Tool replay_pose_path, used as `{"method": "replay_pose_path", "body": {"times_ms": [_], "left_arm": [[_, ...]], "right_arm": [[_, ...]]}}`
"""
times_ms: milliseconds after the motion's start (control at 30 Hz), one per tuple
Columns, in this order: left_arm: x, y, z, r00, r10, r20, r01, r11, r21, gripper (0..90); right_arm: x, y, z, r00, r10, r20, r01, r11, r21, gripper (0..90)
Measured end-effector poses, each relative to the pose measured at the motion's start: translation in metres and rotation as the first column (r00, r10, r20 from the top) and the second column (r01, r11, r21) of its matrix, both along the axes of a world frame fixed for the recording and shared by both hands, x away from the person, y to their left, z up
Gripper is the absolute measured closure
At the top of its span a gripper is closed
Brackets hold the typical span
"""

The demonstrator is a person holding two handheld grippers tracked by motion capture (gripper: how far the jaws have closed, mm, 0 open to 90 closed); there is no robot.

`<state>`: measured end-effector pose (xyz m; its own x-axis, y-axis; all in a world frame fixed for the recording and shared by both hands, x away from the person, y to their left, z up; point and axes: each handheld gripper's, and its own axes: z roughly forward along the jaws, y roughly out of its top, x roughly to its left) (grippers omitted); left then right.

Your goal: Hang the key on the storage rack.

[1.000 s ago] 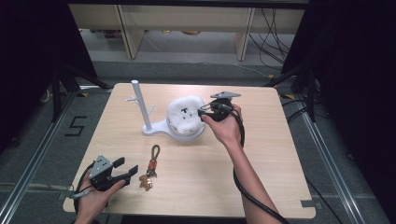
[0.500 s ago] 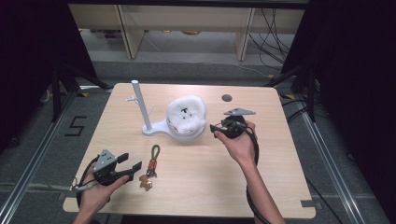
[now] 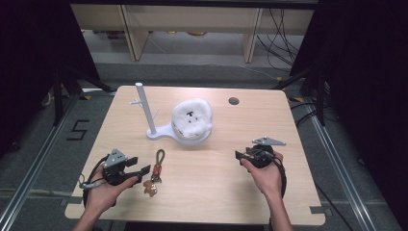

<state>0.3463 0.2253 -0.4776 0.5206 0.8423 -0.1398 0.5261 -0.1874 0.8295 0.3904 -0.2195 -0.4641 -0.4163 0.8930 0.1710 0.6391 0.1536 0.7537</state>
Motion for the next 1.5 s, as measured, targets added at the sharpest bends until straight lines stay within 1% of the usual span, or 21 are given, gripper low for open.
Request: {"method": "replay_pose_path", "body": {"times_ms": [100,167,267,300,367,433,533,600,700,733,800,933,1067,1133,1167,1200,1267,1333,1367,1400,1500], "left_arm": [[0.003,-0.002,0.004,0.9996,0.004,-0.029,-0.003,0.9994,0.036,36.5],[0.005,-0.005,0.005,0.9992,0.009,-0.04,-0.008,0.9995,0.032,36.9],[0.013,-0.009,0.011,0.9944,-0.008,-0.105,0.017,0.9962,0.085,37.2],[0.015,-0.011,0.014,0.9914,-0.017,-0.129,0.031,0.9938,0.107,37.5],[0.022,-0.013,0.019,0.9856,-0.032,-0.166,0.056,0.9875,0.147,37.9],[0.025,-0.016,0.019,0.9835,-0.026,-0.179,0.054,0.9861,0.157,38.1],[0.036,-0.029,0.019,0.9688,0.017,-0.247,0.025,0.9856,0.167,38.6],[0.041,-0.031,0.019,0.9526,0.013,-0.304,0.053,0.9769,0.207,38.8],[0.047,-0.037,0.016,0.931,0.023,-0.364,0.066,0.9707,0.231,39.0],[0.049,-0.039,0.015,0.9278,0.028,-0.372,0.064,0.9702,0.234,39.0],[0.051,-0.042,0.013,0.9138,0.038,-0.404,0.073,0.9642,0.255,38.9],[0.058,-0.046,0.008,0.8926,0.045,-0.449,0.089,0.9579,0.273,39.0],[0.061,-0.049,0.004,0.8801,0.045,-0.473,0.1,0.9557,0.277,40.0],[0.061,-0.051,0.004,0.8722,0.055,-0.486,0.108,0.9474,0.301,41.1],[0.059,-0.055,0.003,0.8585,0.092,-0.504,0.064,0.9568,0.284,42.0],[0.061,-0.055,0.003,0.8636,0.083,-0.497,0.078,0.9526,0.294,42.8],[0.063,-0.056,0.003,0.861,0.08,-0.502,0.097,0.9439,0.316,43.6],[0.064,-0.059,0.002,0.8503,0.102,-0.516,0.079,0.9451,0.317,43.8],[0.065,-0.06,0.003,0.8527,0.101,-0.512,0.089,0.939,0.332,43.9],[0.066,-0.061,0.002,0.8548,0.105,-0.508,0.084,0.9387,0.335,44.0],[0.067,-0.063,0.001,0.8501,0.114,-0.514,0.084,0.9342,0.347,44.6]], "right_arm": [[-0.003,-0.007,-0.002,1.0,-0.001,-0.005,0.001,1.0,-0.002,49.7],[-0.004,-0.011,-0.001,0.9999,-0.013,-0.001,0.013,1.0,-0.004,49.5],[-0.006,-0.016,0.001,0.9994,-0.034,-0.007,0.033,0.999,-0.033,49.2],[-0.007,-0.017,0.002,0.9995,-0.027,-0.014,0.027,1.0,-0.014,49.2],[-0.008,-0.018,0.002,0.9994,-0.029,-0.017,0.029,0.999,-0.023,48.7],[-0.009,-0.019,0.002,0.9994,-0.025,-0.025,0.025,0.999,-0.03,48.7],[-0.009,-0.021,0.003,0.9991,-0.027,-0.033,0.026,0.999,-0.029,48.3],[-0.009,-0.02,0.003,0.9983,-0.033,-0.048,0.031,0.999,-0.037,48.2],[-0.008,-0.022,0.002,0.9985,-0.018,-0.052,0.015,0.999,-0.046,48.0],[-0.009,-0.022,0.002,0.9966,-0.036,-0.074,0.033,0.999,-0.044,48.0],[-0.009,-0.023,0.001,0.9975,-0.034,-0.063,0.03,0.998,-0.057,47.7],[-0.009,-0.024,0.001,0.998,-0.031,-0.055,0.029,0.998,-0.047,47.2],[-0.01,-0.024,0.003,0.9977,-0.038,-0.056,0.035,0.998,-0.049,46.8],[-0.009,-0.024,0.001,0.9978,-0.039,-0.054,0.037,0.999,-0.04,46.3],[-0.009,-0.024,0.002,0.9977,-0.038,-0.056,0.036,0.999,-0.039,46.1],[-0.009,-0.023,0.003,0.9976,-0.038,-0.058,0.036,0.999,-0.042,46.1],[-0.009,-0.023,0.003,0.9976,-0.031,-0.062,0.029,0.999,-0.032,46.0],[-0.009,-0.023,0.003,0.9976,-0.029,-0.062,0.027,0.999,-0.036,46.0],[-0.008,-0.023,0.002,0.9981,-0.021,-0.057,0.02,1.0,-0.019,46.0],[-0.008,-0.023,0.001,0.9982,-0.021,-0.057,0.02,1.0,-0.019,46.0],[-0.01,-0.021,0.002,0.9967,-0.037,-0.073,0.034,0.999,-0.033,45.9]]}}
